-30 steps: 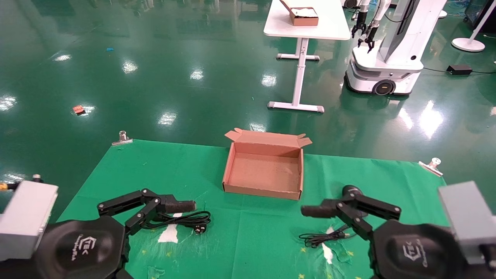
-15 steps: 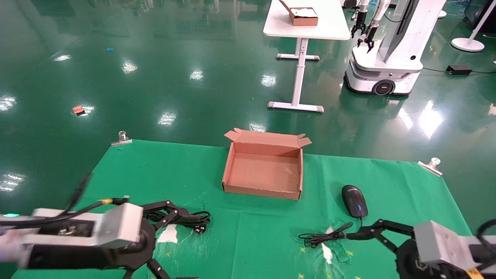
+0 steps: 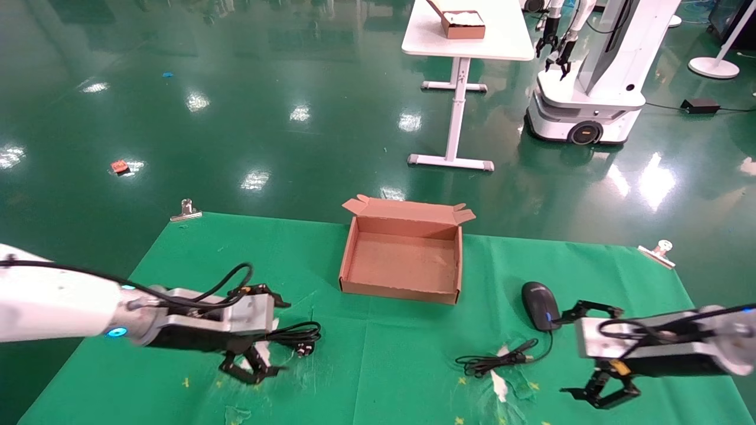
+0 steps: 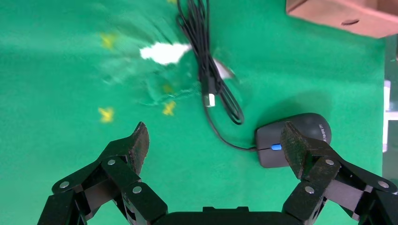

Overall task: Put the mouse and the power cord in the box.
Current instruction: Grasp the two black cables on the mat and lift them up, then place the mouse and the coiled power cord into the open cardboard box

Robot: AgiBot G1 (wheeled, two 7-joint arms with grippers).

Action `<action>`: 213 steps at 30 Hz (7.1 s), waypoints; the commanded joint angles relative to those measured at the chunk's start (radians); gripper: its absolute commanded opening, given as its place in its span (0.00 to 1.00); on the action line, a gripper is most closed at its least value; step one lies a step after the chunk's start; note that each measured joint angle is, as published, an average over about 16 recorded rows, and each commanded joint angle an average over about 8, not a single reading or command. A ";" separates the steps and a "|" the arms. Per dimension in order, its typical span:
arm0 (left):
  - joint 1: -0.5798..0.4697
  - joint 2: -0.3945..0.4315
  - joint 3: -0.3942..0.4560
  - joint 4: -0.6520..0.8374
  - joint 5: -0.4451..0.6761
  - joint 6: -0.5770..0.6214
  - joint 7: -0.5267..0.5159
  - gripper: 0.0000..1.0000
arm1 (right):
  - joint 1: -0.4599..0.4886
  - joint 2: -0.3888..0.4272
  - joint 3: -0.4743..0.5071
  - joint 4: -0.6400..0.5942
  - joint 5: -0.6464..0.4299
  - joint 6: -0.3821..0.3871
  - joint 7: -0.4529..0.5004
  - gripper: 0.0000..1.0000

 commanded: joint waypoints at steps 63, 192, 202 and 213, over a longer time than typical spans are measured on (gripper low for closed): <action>-0.056 0.137 0.024 0.343 0.066 -0.257 0.296 0.00 | 0.091 -0.278 -0.047 -0.395 -0.086 0.247 -0.357 0.00; 0.081 0.289 0.050 -0.068 -0.361 -0.519 -0.095 0.00 | 0.306 -0.197 0.055 -0.267 0.218 0.246 -0.163 1.00; 0.102 0.287 0.199 -0.119 -0.433 -0.706 -0.246 0.48 | 0.326 -0.201 0.056 -0.308 0.220 0.226 -0.189 1.00; 0.103 0.287 0.229 -0.123 -0.446 -0.742 -0.270 1.00 | 0.332 -0.199 0.056 -0.315 0.220 0.216 -0.193 1.00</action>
